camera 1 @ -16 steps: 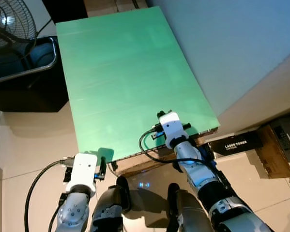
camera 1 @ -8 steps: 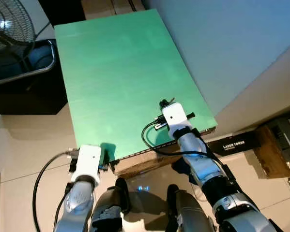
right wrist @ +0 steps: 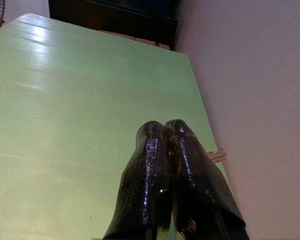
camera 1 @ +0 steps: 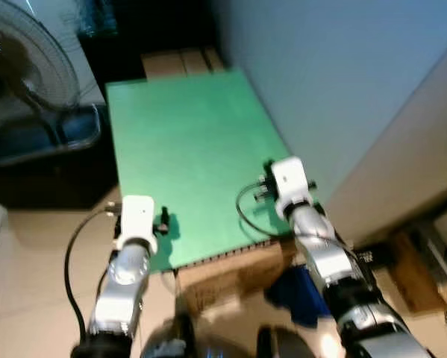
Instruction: Hang keys on a hook
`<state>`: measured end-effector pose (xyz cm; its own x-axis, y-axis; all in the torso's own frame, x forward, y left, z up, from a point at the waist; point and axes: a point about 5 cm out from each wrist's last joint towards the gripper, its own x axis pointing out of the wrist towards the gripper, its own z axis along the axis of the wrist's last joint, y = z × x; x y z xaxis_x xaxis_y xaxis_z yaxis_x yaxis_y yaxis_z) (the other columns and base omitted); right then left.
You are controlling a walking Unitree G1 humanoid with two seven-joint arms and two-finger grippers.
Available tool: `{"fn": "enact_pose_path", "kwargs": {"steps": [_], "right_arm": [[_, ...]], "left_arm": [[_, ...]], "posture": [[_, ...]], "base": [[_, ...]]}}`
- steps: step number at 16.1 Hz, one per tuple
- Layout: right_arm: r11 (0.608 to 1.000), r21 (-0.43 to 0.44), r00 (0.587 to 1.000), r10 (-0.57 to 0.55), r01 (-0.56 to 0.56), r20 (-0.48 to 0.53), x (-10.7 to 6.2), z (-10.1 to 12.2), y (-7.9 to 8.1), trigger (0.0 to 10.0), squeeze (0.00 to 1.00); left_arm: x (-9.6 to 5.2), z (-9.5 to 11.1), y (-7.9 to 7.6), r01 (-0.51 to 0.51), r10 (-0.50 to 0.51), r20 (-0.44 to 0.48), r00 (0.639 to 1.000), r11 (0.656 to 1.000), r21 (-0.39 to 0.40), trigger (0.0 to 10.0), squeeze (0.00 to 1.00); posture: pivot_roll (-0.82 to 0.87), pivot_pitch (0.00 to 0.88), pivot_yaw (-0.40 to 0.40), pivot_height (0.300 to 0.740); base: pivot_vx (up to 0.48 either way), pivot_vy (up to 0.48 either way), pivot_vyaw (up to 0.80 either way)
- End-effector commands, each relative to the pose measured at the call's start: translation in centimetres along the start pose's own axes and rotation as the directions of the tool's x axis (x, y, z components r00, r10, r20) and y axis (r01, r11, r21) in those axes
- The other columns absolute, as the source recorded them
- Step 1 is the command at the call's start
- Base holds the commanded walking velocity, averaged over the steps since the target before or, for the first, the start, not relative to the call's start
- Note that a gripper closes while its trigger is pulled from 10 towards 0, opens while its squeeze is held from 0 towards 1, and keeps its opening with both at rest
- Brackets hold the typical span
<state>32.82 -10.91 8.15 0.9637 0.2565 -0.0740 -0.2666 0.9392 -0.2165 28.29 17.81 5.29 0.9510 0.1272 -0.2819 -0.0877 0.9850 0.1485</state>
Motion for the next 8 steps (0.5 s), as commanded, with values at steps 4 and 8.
{"fn": "enact_pose_path", "kwargs": {"steps": [4,8], "right_arm": [[0.998,0.048,0.994,-0.04,0.045,-0.106,-1.9,-3.1,-1.6,0.0,0.0],[0.989,0.116,0.993,-0.079,0.089,-0.082,-1.6,-2.5,-0.6,0.0,0.0]], "left_arm": [[1.7,0.0,3.4,-0.079,0.08,0.004,0.997,0.996,-0.046,10.0,0.0],[2.0,0.1,4.4,-0.073,0.078,0.017,0.997,0.978,-0.197,10.0,0.0]], "posture": [[-0.15,0.0,0.019,0.74],[-0.15,0.0,0.037,0.74]], "base": [[0.0,0.0,0.0],[0.0,0.0,0.0]]}}
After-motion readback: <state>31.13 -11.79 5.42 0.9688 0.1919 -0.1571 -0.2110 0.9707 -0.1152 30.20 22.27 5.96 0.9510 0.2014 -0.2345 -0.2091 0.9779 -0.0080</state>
